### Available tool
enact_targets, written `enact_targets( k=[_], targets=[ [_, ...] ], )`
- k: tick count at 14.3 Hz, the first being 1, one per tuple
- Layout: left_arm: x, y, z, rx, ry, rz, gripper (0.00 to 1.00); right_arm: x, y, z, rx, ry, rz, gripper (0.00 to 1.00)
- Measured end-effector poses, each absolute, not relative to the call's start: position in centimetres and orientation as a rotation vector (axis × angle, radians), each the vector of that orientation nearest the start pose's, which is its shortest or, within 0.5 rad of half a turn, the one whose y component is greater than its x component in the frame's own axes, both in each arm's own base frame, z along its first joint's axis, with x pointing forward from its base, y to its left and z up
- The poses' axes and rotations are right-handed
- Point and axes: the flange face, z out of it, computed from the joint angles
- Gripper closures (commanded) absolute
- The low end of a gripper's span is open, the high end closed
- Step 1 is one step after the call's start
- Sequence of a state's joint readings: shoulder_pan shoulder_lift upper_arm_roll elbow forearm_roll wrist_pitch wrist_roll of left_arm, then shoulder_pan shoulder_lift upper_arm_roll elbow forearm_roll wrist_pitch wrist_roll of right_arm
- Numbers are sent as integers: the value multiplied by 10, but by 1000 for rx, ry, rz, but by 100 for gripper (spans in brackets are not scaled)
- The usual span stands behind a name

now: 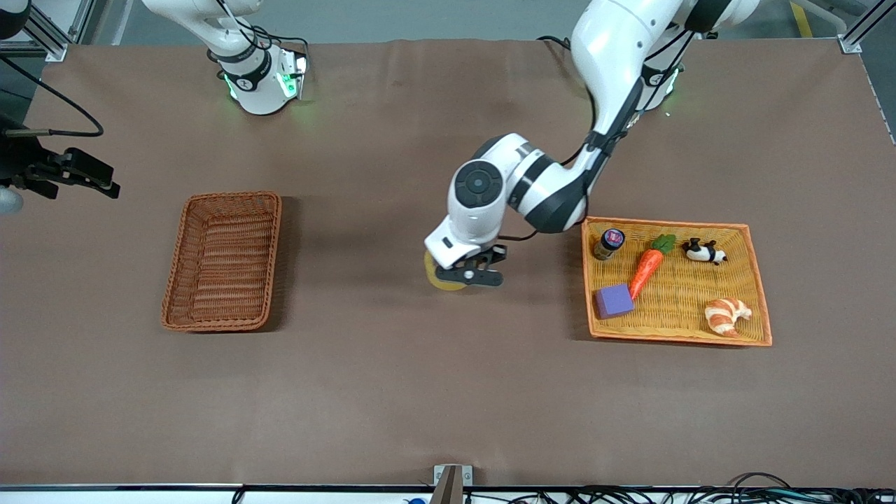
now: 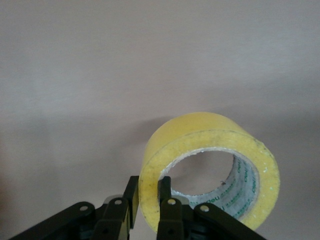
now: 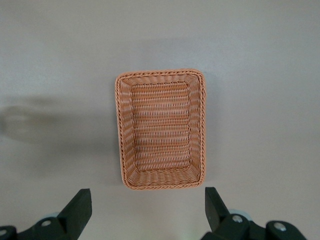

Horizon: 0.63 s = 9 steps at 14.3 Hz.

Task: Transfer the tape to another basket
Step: 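Lift the tape roll and carry it toward the table middle, then set the tape down mid-table while the right gripper reaches toward it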

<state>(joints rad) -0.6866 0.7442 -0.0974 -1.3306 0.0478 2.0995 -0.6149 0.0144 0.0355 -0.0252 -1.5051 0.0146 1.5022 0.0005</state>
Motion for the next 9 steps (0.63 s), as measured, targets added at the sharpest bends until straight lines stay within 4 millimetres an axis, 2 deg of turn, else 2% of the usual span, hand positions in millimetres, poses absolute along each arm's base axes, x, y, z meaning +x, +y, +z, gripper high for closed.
enact_targets(
  k=[3, 4, 5, 7, 9],
  targets=[
    [522, -548, 272, -3228, 344, -83, 94, 561, -1, 624, -3127, 4, 62, 0],
    [516, -558, 261, -3244, 367, -101, 89, 565, 1, 619, -3127, -1, 61, 0],
    [512, -564, 251, -3252, 387, -105, 80, 569, 4, 614, -3127, -10, 57, 0],
    [508, -568, 240, -3251, 404, -95, 48, 581, 14, 599, -3128, -39, 52, 0],
    [510, -567, 240, -3247, 431, -100, 6, 593, 30, 581, -3126, -80, 46, 0]
  ],
)
